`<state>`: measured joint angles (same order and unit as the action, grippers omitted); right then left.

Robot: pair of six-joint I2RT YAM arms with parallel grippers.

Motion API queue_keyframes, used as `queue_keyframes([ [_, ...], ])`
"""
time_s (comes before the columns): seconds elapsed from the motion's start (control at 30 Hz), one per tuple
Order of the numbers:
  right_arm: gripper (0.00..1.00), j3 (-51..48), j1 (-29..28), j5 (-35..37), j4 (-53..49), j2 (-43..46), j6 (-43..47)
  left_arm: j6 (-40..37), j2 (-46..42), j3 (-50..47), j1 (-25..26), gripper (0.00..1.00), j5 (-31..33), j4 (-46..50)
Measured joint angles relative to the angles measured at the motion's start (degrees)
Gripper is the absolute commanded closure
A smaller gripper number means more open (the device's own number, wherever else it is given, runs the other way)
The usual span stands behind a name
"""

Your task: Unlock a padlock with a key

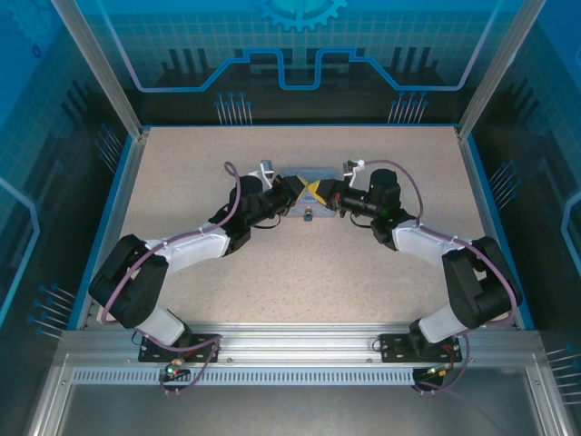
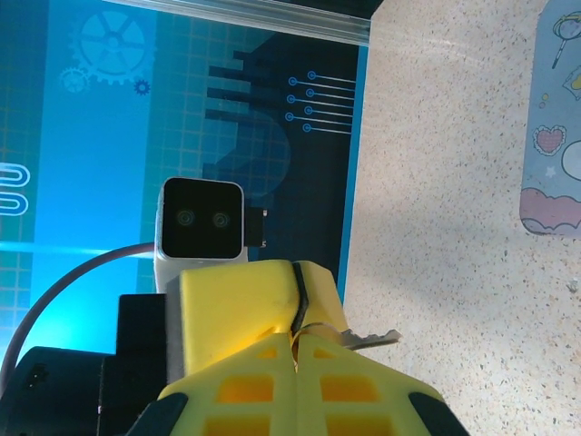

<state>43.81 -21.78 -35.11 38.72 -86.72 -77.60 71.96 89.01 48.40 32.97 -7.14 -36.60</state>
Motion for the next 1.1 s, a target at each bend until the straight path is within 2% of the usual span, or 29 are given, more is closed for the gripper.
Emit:
queue_keyframes([
  [0.03, 0.99, 0.0, 0.0, 0.0, -0.2, 0.0, 0.1, -0.4, 0.0, 0.0, 0.0, 1.0, 0.0, 0.0],
  [0.13, 0.58, 0.0, 0.0, 0.0, -1.4, 0.5, 0.5, -0.2, 0.0, 0.0, 0.0, 1.0, 0.0, 0.2],
  [0.17, 0.47, 0.0, 0.1, -0.2, -2.3, 0.9, 1.0, -0.3, 0.0, 0.1, 0.2, 1.0, 0.0, 0.3],
  [0.27, 0.33, -0.4, 0.7, -0.3, -4.1, 2.9, 2.2, -0.8, 0.0, 0.1, 0.2, 1.0, 0.0, 0.8],
  [0.6, 0.15, -1.1, 4.2, 0.2, -12.2, 9.9, 8.1, -4.0, -2.1, 0.6, 0.2, 1.0, 0.9, 5.4],
  [0.63, 0.04, -1.0, 4.2, 0.3, -13.7, 10.3, 9.4, -4.2, -2.3, 0.7, 0.2, 1.0, 0.9, 5.5],
  [0.67, 0.0, -0.9, 4.2, 0.6, -15.2, 10.7, 10.7, -4.5, -2.6, 0.9, 0.2, 1.0, 1.0, 5.7],
  [0.83, 0.0, 1.9, 4.2, 2.7, -24.4, 12.3, 18.1, -4.9, -3.2, 1.7, 0.2, 1.0, 1.3, 6.6],
  [1.1, 0.0, 13.7, 5.0, 12.7, -45.3, 14.5, 27.2, -5.1, -3.7, 2.3, 0.2, 1.0, 1.3, 7.7],
])
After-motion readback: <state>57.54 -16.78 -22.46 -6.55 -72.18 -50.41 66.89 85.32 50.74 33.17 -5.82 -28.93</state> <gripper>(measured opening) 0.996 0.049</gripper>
